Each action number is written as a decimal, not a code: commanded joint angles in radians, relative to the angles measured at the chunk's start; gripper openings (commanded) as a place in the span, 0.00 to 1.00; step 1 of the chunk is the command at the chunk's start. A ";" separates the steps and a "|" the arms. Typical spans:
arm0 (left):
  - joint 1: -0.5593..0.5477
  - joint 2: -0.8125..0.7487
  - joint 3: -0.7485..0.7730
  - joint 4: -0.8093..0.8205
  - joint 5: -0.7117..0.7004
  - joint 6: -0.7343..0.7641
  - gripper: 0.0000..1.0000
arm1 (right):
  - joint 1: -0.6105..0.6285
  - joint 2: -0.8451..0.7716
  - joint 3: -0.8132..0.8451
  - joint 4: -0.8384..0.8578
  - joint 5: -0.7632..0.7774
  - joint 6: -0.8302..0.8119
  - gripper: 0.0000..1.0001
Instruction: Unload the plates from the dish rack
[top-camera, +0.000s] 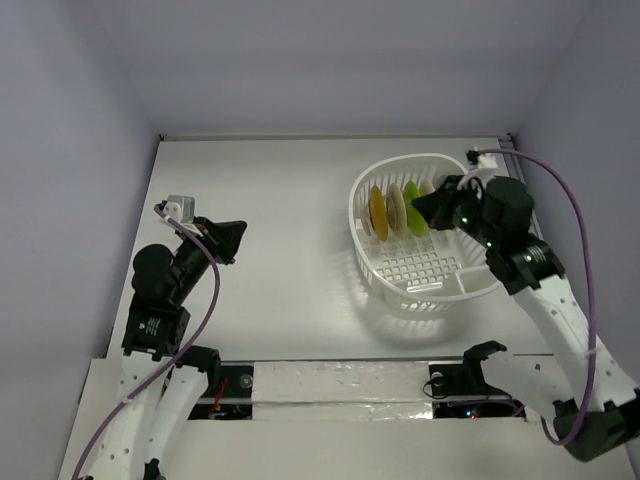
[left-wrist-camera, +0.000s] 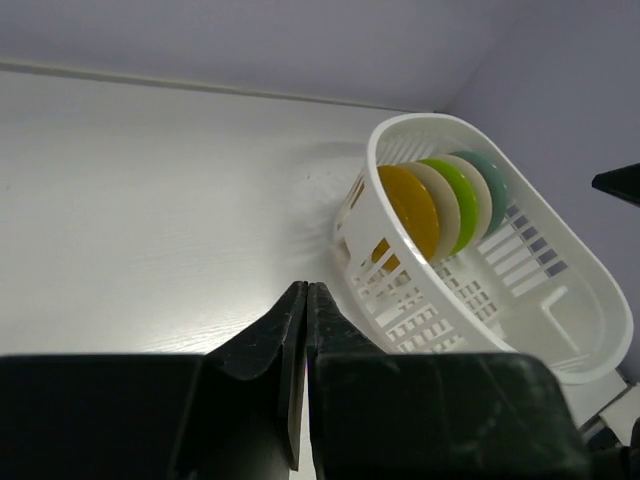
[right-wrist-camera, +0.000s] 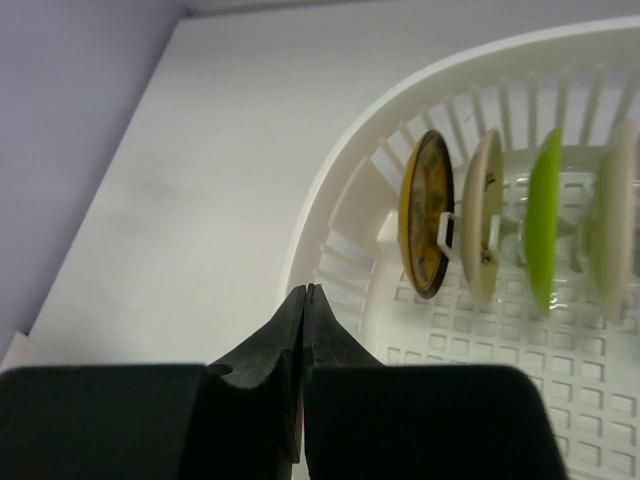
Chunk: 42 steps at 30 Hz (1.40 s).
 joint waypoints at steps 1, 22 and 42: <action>-0.010 -0.016 -0.002 -0.053 -0.076 0.021 0.00 | 0.114 0.099 0.072 0.023 0.178 -0.042 0.00; -0.019 -0.057 -0.033 -0.067 -0.148 0.033 0.41 | 0.126 0.587 0.241 0.067 0.204 -0.097 0.44; -0.019 -0.070 -0.033 -0.066 -0.149 0.032 0.41 | 0.126 0.676 0.237 0.093 0.204 -0.094 0.12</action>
